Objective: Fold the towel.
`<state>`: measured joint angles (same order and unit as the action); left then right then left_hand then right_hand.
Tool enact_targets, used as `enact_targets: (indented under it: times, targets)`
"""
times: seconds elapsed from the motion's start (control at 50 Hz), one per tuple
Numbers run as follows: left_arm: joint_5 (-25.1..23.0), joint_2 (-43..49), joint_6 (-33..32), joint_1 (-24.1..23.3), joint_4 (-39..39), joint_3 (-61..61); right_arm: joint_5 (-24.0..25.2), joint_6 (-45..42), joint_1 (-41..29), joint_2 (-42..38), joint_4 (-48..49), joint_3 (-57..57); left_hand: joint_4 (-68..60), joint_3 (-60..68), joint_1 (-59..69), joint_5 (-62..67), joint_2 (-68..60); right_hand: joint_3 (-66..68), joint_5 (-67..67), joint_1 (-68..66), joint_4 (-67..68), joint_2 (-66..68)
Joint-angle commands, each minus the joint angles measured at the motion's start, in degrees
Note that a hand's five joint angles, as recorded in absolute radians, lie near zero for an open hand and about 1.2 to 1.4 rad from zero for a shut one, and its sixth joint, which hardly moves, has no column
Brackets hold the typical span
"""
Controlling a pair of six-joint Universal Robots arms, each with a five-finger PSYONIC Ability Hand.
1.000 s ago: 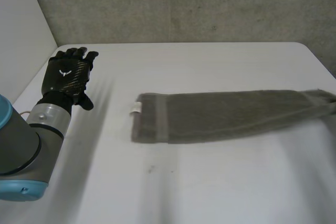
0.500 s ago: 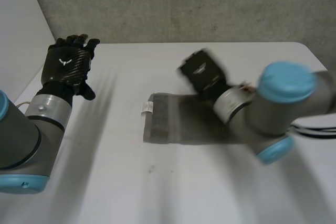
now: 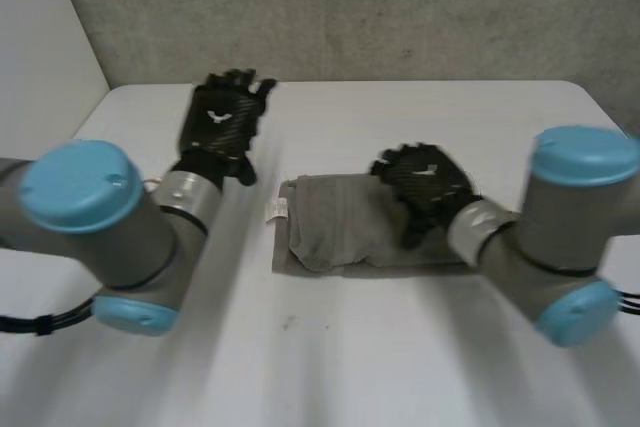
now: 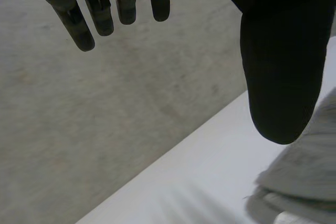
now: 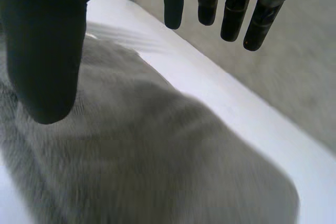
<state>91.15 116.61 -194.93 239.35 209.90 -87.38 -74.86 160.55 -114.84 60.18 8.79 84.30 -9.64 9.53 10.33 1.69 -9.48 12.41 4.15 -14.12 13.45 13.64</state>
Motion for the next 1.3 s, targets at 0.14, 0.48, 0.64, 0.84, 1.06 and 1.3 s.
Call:
enact_targets:
  times: [0.14,0.48,0.64,0.84,1.06,1.3]
  targets:
    - [-0.2,14.8,-0.5,-7.4,-0.2,6.3,3.5,0.2,14.7,3.3,-0.8,13.5,-0.7,0.9,0.1,-1.3,-0.9,-2.4,-4.2,4.1,-3.5,-3.6]
    - [0.4,11.1,-2.3,-7.4,-3.4,3.1,2.6,-7.4,17.0,3.4,9.4,11.9,-0.6,0.7,-0.1,-1.5,-0.7,67.6,65.8,-65.9,66.5,66.4]
    - [3.3,4.3,-2.3,-7.1,-3.7,0.5,1.3,-7.2,4.6,4.2,8.5,1.5,-0.6,0.7,-0.1,-1.5,-0.7,67.6,65.8,-65.9,66.5,66.4]
    - [8.8,-4.4,-2.4,-2.2,-4.8,-3.4,2.1,-12.0,-9.4,-1.7,7.8,-5.6,-0.4,0.5,-0.3,-1.7,-0.5,67.6,65.8,-65.9,66.5,66.4]
    - [8.2,-7.4,-1.8,0.8,-4.6,-4.7,2.5,-16.8,-15.0,-9.3,6.0,-5.6,-0.4,0.5,-0.3,-1.7,-0.5,34.0,32.3,-32.3,33.0,32.8]
    - [5.4,-0.2,6.1,-3.8,-4.6,5.8,-2.3,6.7,-6.7,5.5,3.3,-3.0,-2.6,2.7,1.9,0.5,-2.8,-2.4,-4.2,4.1,-3.5,-3.6]
